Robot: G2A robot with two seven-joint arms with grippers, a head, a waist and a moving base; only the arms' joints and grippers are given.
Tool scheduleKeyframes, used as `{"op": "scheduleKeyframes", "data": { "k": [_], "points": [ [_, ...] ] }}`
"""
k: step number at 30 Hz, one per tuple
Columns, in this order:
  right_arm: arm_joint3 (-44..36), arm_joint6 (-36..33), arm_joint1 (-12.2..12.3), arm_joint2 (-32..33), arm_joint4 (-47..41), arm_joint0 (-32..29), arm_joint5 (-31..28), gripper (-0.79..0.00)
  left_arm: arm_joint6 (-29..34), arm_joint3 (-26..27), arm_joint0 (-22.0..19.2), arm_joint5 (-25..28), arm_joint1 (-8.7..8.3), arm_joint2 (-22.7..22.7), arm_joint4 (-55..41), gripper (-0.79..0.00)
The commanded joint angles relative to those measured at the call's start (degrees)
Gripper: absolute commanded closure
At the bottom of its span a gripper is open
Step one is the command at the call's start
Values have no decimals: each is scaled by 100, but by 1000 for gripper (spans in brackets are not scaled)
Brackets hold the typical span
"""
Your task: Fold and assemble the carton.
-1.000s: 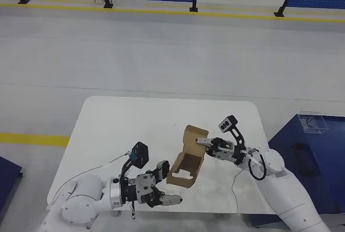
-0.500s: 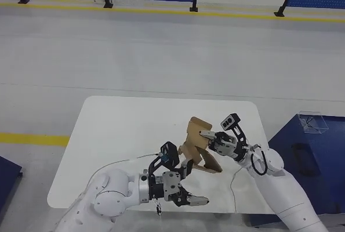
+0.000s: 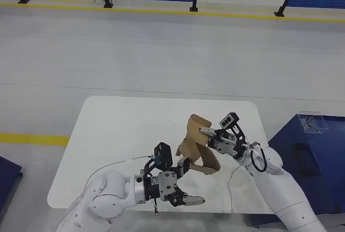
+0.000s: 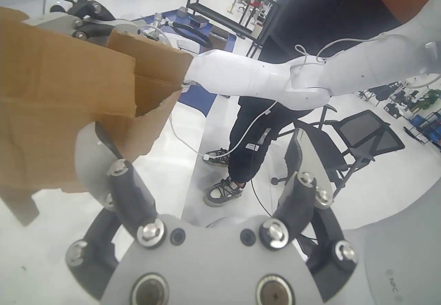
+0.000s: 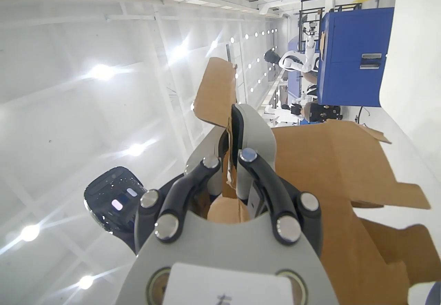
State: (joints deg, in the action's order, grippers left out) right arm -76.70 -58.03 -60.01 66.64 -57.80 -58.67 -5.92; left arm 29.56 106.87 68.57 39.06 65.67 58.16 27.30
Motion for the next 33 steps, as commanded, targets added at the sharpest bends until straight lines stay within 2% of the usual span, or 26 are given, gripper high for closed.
{"op": "scheduleKeyframes", "data": {
  "k": [1, 5, 6, 18, 20, 24, 26, 29, 31, 33],
  "points": [
    [32, 67, -6, 65, -13, 18, -16, 0, -117, 52, 333, 167, -83, 382, 56, -785],
    [-4, 150, -28, 133, -176, 34, -4, 0, -491, 164, 980, 595, -235, 1247, 92, -785],
    [-4, 150, -28, 133, -176, 34, -4, 0, -513, 176, 1031, 622, -247, 1327, 111, -785],
    [-4, 150, -28, 133, -176, 34, -4, 0, -520, 167, 1033, 567, -248, 1345, 150, -785],
    [-4, 150, -28, 133, -176, 34, -4, 0, -789, 314, 1090, 267, -257, 1587, 714, -785],
    [-63, 607, -100, 27, -835, -70, 684, 0, -1694, 720, 1452, 320, -256, 1818, 1823, -785],
    [13, 757, -163, -73, -1274, -81, 1008, 0, -2303, 968, 1637, -35, -248, 1956, 3089, -785],
    [111, 754, -237, -217, -1706, -70, 1388, 0, -3340, 1084, 1883, -685, -210, 1832, 4344, -785],
    [196, 817, -285, -275, -2087, -71, 1705, 0, -3841, 1080, 1909, -1117, -194, 1692, 5230, -785],
    [236, 918, -325, -289, -2438, -65, 1910, 0, -4247, 1019, 1899, -1452, -172, 1544, 5682, -785]
  ]
}}
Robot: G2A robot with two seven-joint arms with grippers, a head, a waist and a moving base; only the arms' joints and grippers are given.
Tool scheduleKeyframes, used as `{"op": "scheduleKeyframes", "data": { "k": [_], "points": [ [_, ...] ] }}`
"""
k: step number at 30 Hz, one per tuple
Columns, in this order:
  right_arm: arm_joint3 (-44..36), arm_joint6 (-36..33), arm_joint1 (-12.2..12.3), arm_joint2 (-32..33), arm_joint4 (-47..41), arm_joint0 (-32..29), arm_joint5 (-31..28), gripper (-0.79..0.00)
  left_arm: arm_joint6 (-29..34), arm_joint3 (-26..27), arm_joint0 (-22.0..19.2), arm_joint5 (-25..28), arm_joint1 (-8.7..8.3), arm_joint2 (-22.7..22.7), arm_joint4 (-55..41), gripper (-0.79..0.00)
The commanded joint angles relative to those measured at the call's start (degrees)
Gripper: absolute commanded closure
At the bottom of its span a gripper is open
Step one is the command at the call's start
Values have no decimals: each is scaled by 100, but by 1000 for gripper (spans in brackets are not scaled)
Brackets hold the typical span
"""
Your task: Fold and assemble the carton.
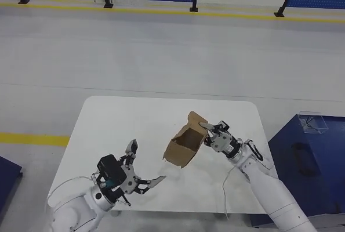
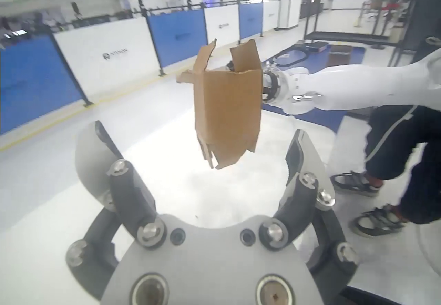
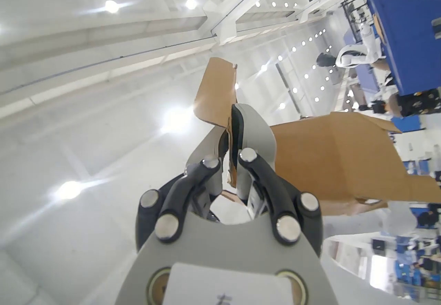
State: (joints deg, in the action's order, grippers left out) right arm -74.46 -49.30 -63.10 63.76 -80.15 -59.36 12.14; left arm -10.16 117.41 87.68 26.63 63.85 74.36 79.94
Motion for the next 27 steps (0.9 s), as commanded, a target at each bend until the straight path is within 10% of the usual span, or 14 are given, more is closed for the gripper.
{"op": "scheduleKeyframes", "data": {
  "k": [1, 10, 27],
  "points": [
    [30, 101, -44, 1, -436, 19, 218, 0, -457, -77, -43, -520, 19, -101, 768, -785],
    [45, 129, -59, 15, -502, 26, 217, 0, -457, -77, -43, -520, 19, -101, 768, -785],
    [90, 1363, -202, 200, -2648, 91, 2484, 0, -1339, -861, -706, -2299, 217, -958, 2362, -785]
  ]
}}
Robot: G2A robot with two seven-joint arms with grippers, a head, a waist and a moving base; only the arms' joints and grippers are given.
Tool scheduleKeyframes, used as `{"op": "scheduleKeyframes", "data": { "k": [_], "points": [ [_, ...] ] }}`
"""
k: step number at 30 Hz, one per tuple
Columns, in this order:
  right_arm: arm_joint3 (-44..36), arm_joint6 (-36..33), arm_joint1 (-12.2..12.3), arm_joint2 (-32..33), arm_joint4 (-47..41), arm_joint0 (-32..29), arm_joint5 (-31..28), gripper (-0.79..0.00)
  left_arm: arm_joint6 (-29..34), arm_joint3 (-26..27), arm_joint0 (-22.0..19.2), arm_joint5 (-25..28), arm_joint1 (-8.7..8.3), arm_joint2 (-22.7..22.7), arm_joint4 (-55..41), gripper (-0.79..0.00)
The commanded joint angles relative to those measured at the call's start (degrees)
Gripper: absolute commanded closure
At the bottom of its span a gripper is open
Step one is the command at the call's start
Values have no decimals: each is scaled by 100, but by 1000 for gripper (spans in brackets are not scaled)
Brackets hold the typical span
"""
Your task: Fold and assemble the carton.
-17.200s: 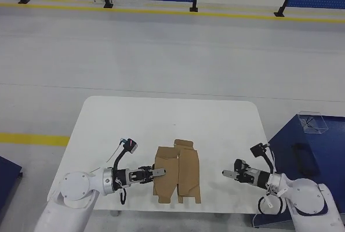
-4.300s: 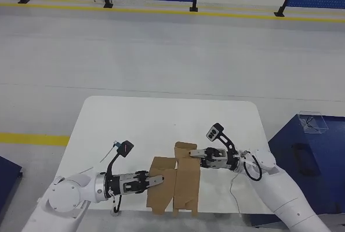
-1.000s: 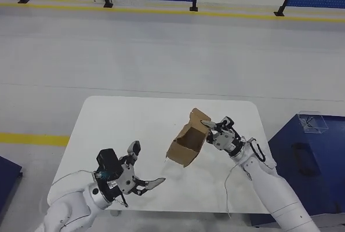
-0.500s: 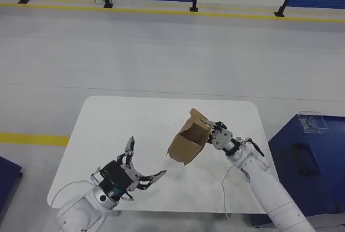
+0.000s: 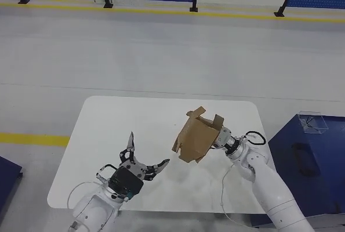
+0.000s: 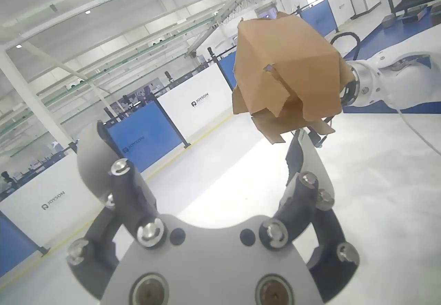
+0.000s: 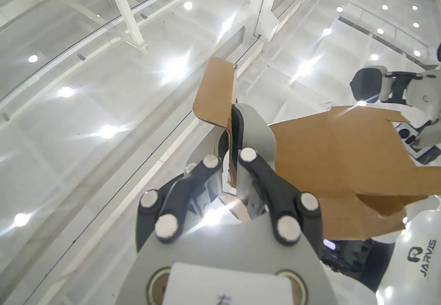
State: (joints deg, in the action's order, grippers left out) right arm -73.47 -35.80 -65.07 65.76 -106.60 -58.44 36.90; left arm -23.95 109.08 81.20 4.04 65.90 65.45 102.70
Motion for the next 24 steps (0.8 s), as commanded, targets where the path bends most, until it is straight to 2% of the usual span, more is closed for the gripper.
{"op": "scheduleKeyframes", "data": {
  "k": [1, 7, 15, 22, 23, 24],
  "points": [
    [-31, 26, -14, -3, 3, -10, 13, 0, 88, -91, -139, -135, 37, -170, 186, -785],
    [-195, 6, -41, 22, 114, -106, 15, 0, 102, -243, -420, -283, 131, -506, 297, -785],
    [-332, -82, -67, 58, 291, -211, 50, 0, 99, -245, -573, -460, 214, -650, 224, -785],
    [-460, -132, -101, 36, 465, -329, 50, 0, 68, -213, -597, -470, 256, -718, 294, -573],
    [-466, -142, -106, 30, 485, -343, 47, 0, 54, -210, -598, -466, 261, -732, 304, -520],
    [-479, -148, -111, 18, 517, -358, 50, 0, 41, -204, -594, -479, 267, -737, 296, -391]
  ]
}}
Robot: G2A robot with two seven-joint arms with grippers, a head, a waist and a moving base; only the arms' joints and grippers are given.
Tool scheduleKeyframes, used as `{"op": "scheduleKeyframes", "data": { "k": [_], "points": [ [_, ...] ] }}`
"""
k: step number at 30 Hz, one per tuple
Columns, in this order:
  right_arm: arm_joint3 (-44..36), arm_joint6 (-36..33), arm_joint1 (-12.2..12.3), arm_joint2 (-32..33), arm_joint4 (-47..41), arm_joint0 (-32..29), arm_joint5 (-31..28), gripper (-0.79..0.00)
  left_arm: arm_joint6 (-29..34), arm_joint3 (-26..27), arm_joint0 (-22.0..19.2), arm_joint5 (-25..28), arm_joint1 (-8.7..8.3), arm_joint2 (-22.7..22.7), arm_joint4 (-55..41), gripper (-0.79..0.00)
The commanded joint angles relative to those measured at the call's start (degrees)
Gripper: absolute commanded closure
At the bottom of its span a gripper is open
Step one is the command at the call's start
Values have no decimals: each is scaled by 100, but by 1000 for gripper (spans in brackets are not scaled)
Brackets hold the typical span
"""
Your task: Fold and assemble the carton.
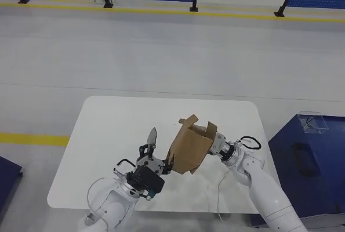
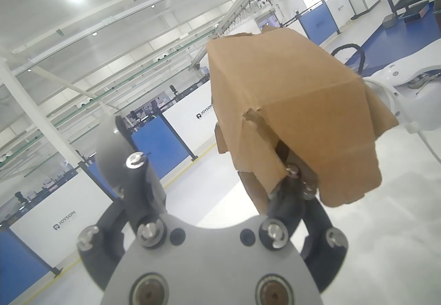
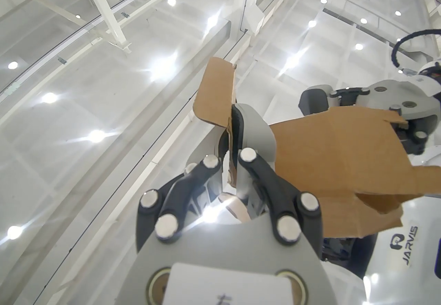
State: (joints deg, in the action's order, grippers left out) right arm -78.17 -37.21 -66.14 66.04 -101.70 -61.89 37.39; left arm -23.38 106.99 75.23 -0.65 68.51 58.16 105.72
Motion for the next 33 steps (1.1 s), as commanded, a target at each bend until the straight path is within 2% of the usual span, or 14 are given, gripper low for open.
{"op": "scheduleKeyframes", "data": {
  "k": [1, 4, 5, 6, 7, 8, 17, 20, 23, 25, 28, 33],
  "points": [
    [-25, -21, -10, -17, 63, -30, -10, 0, -44, 10, 12, -18, 12, -16, -20, -366],
    [-52, -56, -21, -24, 161, -67, -23, 0, -70, 9, 33, -68, 23, -2, -5, -151],
    [-56, -61, -22, -23, 172, -68, -24, 0, -66, 14, 43, -104, 26, 3, 16, -55],
    [-56, -61, -22, -23, 172, -68, -24, 0, -77, 27, 71, -167, 32, 10, 27, 0],
    [-56, -61, -22, -23, 172, -68, -24, -3, -87, 32, 90, -179, 34, 12, 37, 0],
    [-56, -61, -22, -23, 172, -68, -24, -785, -86, 35, 98, -161, 34, 14, 57, 0],
    [-56, -61, -22, -23, 172, -68, -24, -785, -89, 41, 101, -156, 34, 17, 73, 0],
    [-124, -61, -13, 55, 390, -105, -271, -785, 36, 123, 155, -129, 41, 58, -122, 0],
    [-99, -481, 42, 238, 1095, -120, -576, -785, 265, 262, 258, 293, 62, 212, -1287, 0],
    [-4, -856, 95, 384, 1519, -115, -601, -785, 368, 170, 250, 688, 66, 388, -2132, 0],
    [67, -1535, 210, 746, 2066, -80, -487, -785, 575, -112, 178, 1659, 92, 590, -4104, 0],
    [-77, -2190, 362, 1356, 2523, -128, -578, -785, 1287, -585, -34, 2474, 113, 735, -5915, 0]
  ]
}}
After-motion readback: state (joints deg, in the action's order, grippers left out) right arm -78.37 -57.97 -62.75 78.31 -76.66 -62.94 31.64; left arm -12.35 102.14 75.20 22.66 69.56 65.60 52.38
